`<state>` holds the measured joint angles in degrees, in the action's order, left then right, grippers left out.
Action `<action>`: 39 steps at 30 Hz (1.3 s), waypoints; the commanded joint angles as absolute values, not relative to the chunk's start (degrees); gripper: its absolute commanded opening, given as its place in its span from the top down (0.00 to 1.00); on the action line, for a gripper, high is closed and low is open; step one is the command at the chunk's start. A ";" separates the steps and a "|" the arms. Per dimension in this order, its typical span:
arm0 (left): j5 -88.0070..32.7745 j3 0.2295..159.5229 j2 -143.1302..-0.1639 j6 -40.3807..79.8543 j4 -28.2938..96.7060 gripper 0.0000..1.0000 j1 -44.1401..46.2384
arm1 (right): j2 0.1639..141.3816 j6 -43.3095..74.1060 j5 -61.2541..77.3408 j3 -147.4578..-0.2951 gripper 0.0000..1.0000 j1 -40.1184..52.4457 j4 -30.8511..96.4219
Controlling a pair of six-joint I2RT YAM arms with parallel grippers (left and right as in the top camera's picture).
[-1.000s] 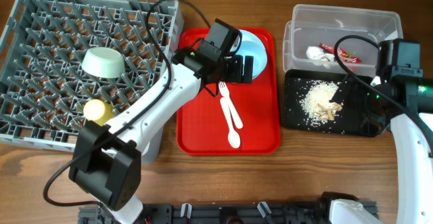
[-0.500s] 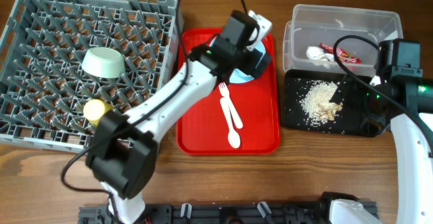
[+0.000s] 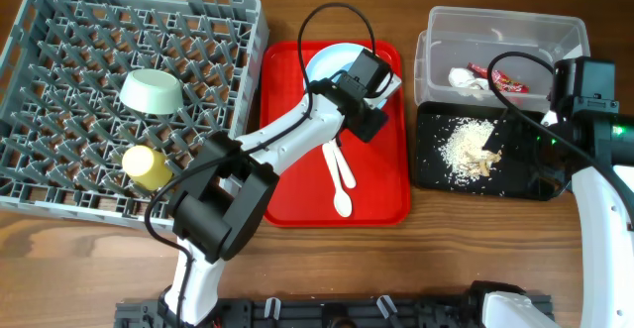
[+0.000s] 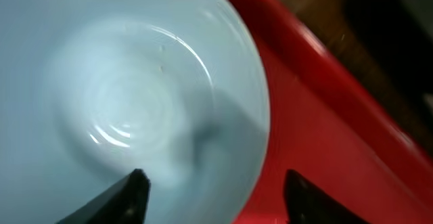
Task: Sort waste into correct bins and load items into the dishwasher rack
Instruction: 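Move the left gripper to the tray and grasp the light blue bowl, then carry the blue bowl to the dish rack with the left gripper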
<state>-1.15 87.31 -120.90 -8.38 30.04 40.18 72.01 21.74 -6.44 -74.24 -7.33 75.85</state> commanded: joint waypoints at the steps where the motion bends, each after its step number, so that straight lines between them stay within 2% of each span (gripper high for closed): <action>1: -0.34 88.14 -121.54 -8.80 33.36 0.58 40.34 | 71.79 20.99 -5.96 -74.19 0.00 -7.60 75.99; 8: 3.14 88.14 -121.38 -8.58 38.41 0.88 40.34 | 71.79 20.97 -5.96 -74.19 0.00 -7.60 76.07; 13: 3.81 88.14 -120.51 -7.01 40.64 0.96 40.34 | 71.79 20.97 -5.96 -74.17 0.00 -7.60 76.12; 30: 3.51 88.14 -107.44 0.97 41.43 0.96 39.70 | 71.79 20.97 -5.96 -74.19 0.00 -7.60 76.16; 34: 3.18 88.14 -101.56 5.10 41.71 0.96 36.86 | 71.79 20.99 -5.96 -74.19 0.00 -7.60 76.12; 39: -6.13 88.14 -95.37 5.19 42.81 0.96 28.75 | 71.79 20.97 -5.96 -74.19 0.00 -7.60 76.12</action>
<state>1.48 88.03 -99.92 3.03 42.13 34.96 72.01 21.54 -6.44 -74.24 -7.33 75.90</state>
